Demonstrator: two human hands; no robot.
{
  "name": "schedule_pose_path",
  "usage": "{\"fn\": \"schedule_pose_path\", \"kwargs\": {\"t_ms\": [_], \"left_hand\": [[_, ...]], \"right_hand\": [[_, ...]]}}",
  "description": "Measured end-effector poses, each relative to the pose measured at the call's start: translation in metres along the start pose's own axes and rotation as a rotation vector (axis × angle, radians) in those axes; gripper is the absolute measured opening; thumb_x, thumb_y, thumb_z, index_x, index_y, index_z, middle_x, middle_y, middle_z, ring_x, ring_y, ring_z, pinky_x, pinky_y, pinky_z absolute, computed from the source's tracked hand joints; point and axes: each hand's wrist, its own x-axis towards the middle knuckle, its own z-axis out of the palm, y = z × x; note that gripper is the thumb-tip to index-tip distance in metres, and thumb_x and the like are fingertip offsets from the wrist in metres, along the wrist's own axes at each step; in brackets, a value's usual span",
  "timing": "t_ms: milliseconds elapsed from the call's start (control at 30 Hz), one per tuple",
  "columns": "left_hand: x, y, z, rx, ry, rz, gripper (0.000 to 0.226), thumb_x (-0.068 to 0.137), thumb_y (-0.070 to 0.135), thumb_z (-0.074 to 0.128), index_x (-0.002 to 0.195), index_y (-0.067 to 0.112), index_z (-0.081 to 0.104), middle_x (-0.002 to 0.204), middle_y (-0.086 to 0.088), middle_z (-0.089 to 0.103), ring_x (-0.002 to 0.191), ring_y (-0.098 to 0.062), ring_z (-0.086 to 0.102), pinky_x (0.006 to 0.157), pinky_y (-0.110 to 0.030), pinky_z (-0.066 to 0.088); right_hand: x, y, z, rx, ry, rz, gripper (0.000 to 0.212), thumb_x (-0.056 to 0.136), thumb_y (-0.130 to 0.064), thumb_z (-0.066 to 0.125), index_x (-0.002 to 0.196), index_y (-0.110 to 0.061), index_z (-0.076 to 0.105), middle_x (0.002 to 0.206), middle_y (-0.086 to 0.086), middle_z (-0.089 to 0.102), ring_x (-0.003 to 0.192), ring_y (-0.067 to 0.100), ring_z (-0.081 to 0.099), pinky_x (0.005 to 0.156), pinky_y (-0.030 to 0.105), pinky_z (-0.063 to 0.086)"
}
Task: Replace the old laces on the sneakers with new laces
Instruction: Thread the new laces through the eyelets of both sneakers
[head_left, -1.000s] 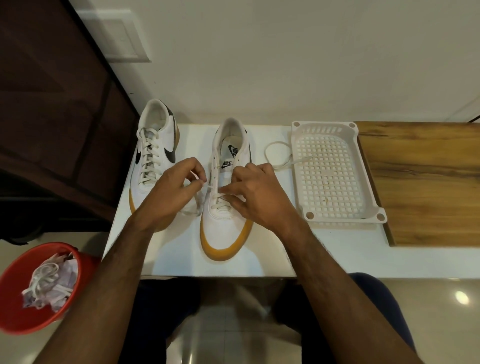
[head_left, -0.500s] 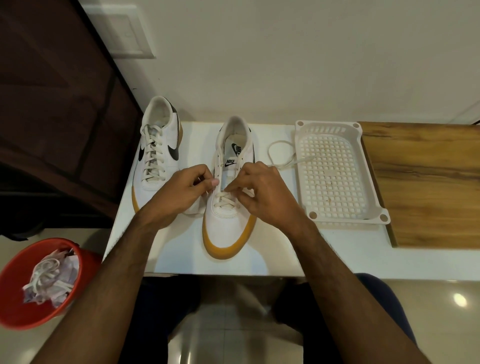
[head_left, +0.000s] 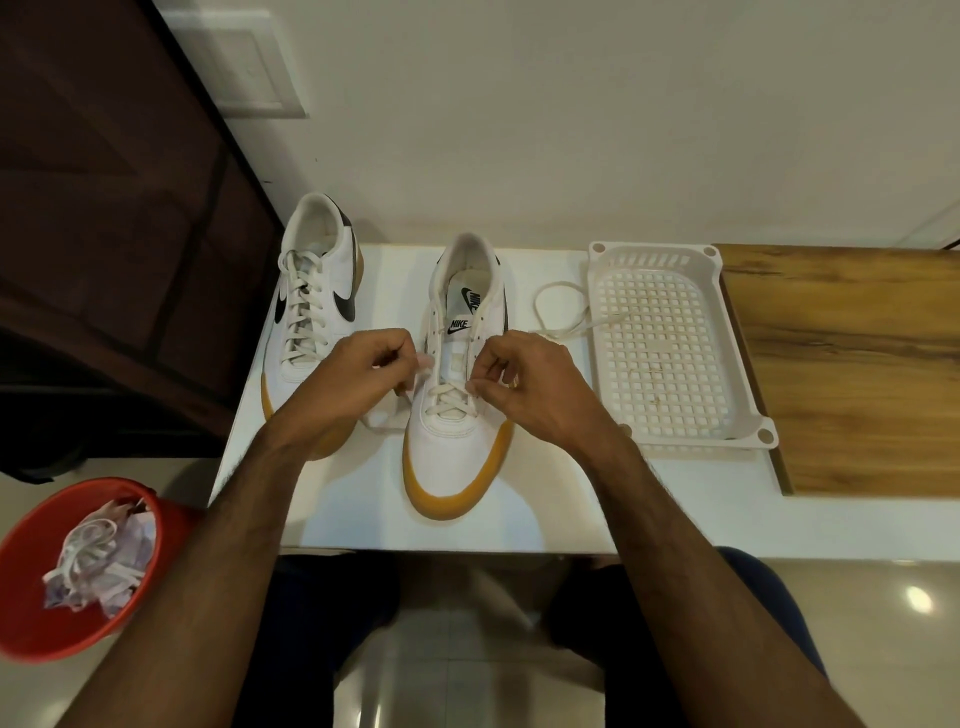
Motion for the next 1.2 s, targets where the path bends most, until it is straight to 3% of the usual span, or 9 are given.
{"fn": "schedule_pose_path", "kwargs": {"t_ms": [233,367,433,533,700,800,900,1033,1200], "left_hand": [[-0.006,0.021,-0.020,-0.576,0.219,0.245,0.029,0.095,0.017,0.052,0.071,0.023,0.066,0.078,-0.010,0.052,0.069,-0.019,0.052,0.066,-0.029,0.047],[-0.009,0.028,-0.006,-0.500,0.122,0.275,0.022,0.094,0.018,0.054,0.080,0.005,0.063,0.078,-0.005,0.054,0.070,-0.018,0.051,0.065,-0.026,0.044],[-0.009,0.029,0.004,-0.427,0.039,0.296,0.026,0.096,0.016,0.055,0.079,-0.002,0.062,0.080,-0.007,0.055,0.068,-0.022,0.048,0.064,-0.027,0.042],[-0.009,0.029,0.008,-0.443,0.055,0.318,0.024,0.094,0.023,0.058,0.076,0.009,0.066,0.082,-0.004,0.057,0.066,-0.024,0.048,0.062,-0.029,0.041],[-0.011,0.028,-0.006,-0.828,0.155,0.314,0.028,0.090,0.035,0.068,0.071,0.014,0.063,0.107,-0.012,0.065,0.073,-0.024,0.054,0.067,-0.032,0.048],[-0.011,0.027,-0.011,-1.085,0.156,0.304,0.027,0.089,0.034,0.069,0.073,0.014,0.063,0.101,-0.011,0.069,0.074,-0.022,0.058,0.070,-0.034,0.049],[-0.011,0.027,-0.014,-1.215,0.277,0.317,0.018,0.093,0.028,0.061,0.091,0.014,0.070,0.098,-0.005,0.066,0.081,-0.017,0.059,0.075,-0.032,0.049],[-0.009,0.018,-0.024,-1.193,0.540,0.268,0.030,0.102,0.013,0.046,0.123,0.009,0.067,0.115,-0.006,0.068,0.095,-0.013,0.063,0.083,-0.029,0.051],[-0.005,0.006,-0.026,-0.930,0.907,0.045,0.029,0.102,0.007,0.053,0.128,0.007,0.066,0.112,-0.002,0.076,0.102,-0.014,0.070,0.091,-0.029,0.055]], "right_hand": [[-0.001,-0.001,-0.002,0.145,0.030,0.042,0.004,0.090,-0.022,0.072,0.093,-0.022,0.071,0.086,-0.010,0.068,0.081,0.008,0.062,0.083,0.039,0.055],[-0.002,-0.026,-0.002,0.507,0.061,0.035,0.024,0.093,-0.012,0.071,0.114,-0.024,0.070,0.084,0.000,0.068,0.078,0.019,0.064,0.076,0.026,0.054],[-0.003,-0.035,0.006,0.491,-0.013,0.019,0.014,0.092,-0.015,0.073,0.105,-0.020,0.070,0.082,-0.001,0.067,0.075,0.015,0.062,0.072,0.024,0.051],[-0.003,-0.035,0.010,0.481,0.004,0.068,0.008,0.095,-0.019,0.070,0.091,-0.012,0.067,0.077,0.001,0.065,0.070,0.009,0.057,0.068,0.024,0.047],[0.002,-0.018,0.004,0.439,0.075,0.286,0.011,0.091,-0.022,0.074,0.082,-0.017,0.070,0.071,-0.006,0.066,0.066,0.005,0.057,0.067,0.023,0.047],[0.004,-0.016,0.007,0.462,0.056,0.394,0.010,0.090,-0.024,0.076,0.083,-0.017,0.073,0.076,-0.005,0.071,0.072,0.006,0.063,0.071,0.023,0.049],[0.004,-0.017,0.006,0.462,0.040,0.423,0.011,0.090,-0.025,0.075,0.086,-0.015,0.073,0.075,-0.006,0.068,0.068,0.003,0.059,0.069,0.018,0.045],[0.002,-0.014,0.003,0.447,0.024,0.432,0.011,0.090,-0.025,0.074,0.084,-0.016,0.072,0.076,-0.003,0.067,0.070,0.006,0.059,0.071,0.022,0.046],[0.001,-0.013,-0.004,0.588,-0.015,0.333,0.015,0.089,-0.020,0.074,0.086,-0.006,0.069,0.089,0.018,0.069,0.076,0.019,0.060,0.078,0.038,0.048]]}}
